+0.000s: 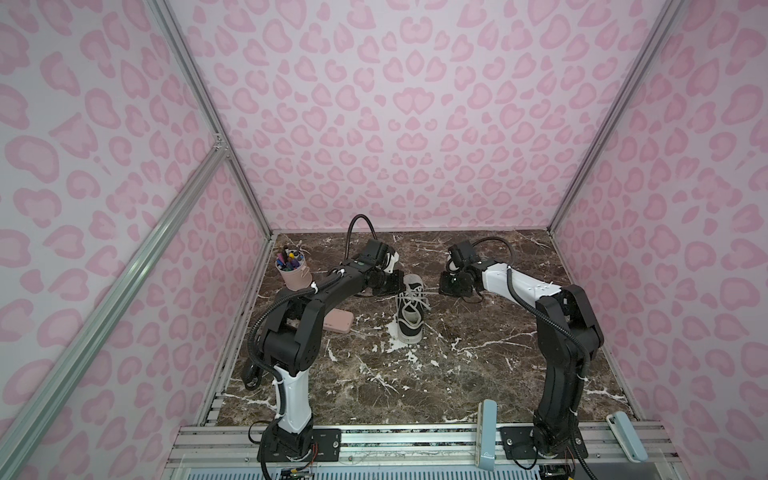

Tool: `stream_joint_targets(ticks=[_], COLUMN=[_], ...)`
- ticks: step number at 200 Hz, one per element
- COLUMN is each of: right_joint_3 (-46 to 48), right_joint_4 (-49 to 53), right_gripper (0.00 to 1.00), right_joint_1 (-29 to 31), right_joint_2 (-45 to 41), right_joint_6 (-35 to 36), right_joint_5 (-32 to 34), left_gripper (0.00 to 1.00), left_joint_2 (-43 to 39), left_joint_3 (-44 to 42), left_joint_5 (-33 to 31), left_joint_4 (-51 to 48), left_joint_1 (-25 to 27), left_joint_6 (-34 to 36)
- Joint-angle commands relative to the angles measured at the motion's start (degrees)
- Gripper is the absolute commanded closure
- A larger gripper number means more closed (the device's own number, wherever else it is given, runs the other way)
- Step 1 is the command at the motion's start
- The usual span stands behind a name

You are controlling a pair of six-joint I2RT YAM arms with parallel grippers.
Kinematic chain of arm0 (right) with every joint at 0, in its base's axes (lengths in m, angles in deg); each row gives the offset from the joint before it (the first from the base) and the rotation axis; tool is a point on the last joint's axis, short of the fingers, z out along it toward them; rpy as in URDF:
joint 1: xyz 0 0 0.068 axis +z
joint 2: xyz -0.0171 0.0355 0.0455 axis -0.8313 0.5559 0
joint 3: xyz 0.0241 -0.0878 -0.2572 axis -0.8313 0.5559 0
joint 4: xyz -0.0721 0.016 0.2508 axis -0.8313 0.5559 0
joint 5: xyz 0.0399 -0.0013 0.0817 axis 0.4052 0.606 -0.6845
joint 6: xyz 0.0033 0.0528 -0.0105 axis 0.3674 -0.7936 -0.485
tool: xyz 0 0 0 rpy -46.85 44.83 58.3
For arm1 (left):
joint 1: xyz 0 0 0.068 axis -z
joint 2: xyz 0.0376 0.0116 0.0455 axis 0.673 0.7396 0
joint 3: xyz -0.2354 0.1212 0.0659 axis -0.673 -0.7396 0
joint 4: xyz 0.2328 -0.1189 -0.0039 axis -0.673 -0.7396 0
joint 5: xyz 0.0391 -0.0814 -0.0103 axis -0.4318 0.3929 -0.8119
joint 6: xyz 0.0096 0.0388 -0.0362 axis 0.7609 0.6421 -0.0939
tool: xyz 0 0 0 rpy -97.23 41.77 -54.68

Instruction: Tie the shoes

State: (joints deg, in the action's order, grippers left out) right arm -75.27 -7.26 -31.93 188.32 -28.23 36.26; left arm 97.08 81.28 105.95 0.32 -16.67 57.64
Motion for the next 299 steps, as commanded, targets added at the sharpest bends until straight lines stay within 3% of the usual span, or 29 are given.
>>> stream_joint_targets(ticks=[1, 39, 133, 217, 290, 299], right_joint_3=[0.31, -0.55, -0.55, -0.42, -0.74, -0.74], right_joint_4=[-0.06, 0.34, 0.36, 0.47, 1.01, 1.01], right_gripper=[1.00, 1.00, 1.00, 1.00, 1.00, 1.00], right_joint_1=[0.01, 0.05, 0.20, 0.31, 0.32, 0.32], right_joint_2=[0.69, 1.04, 0.95, 0.77, 0.86, 0.93], right_joint_6=[0.19, 0.29, 0.40, 0.41, 0.68, 0.64], right_joint_5=[-0.36, -0.86, -0.77, -0.72, -0.63, -0.70], left_gripper=[0.87, 0.73, 0.65, 0.65, 0.65, 0.60], left_joint_2=[0.01, -1.00, -5.90, -1.16, 2.86, 3.10], left_joint_3=[-0.47, -0.39, -1.69, 7.01, 9.34, 9.34], left_joint_5=[0.54, 0.26, -0.76, -5.33, -2.10, -2.41], left_joint_4=[0.86, 0.97, 3.13, -5.18, -5.00, -5.14], left_joint_1=[-0.05, -0.27, -0.28, 4.34, 4.55, 4.52], left_joint_6=[-0.55, -0.83, -2.39, 3.87, 3.84, 3.74])
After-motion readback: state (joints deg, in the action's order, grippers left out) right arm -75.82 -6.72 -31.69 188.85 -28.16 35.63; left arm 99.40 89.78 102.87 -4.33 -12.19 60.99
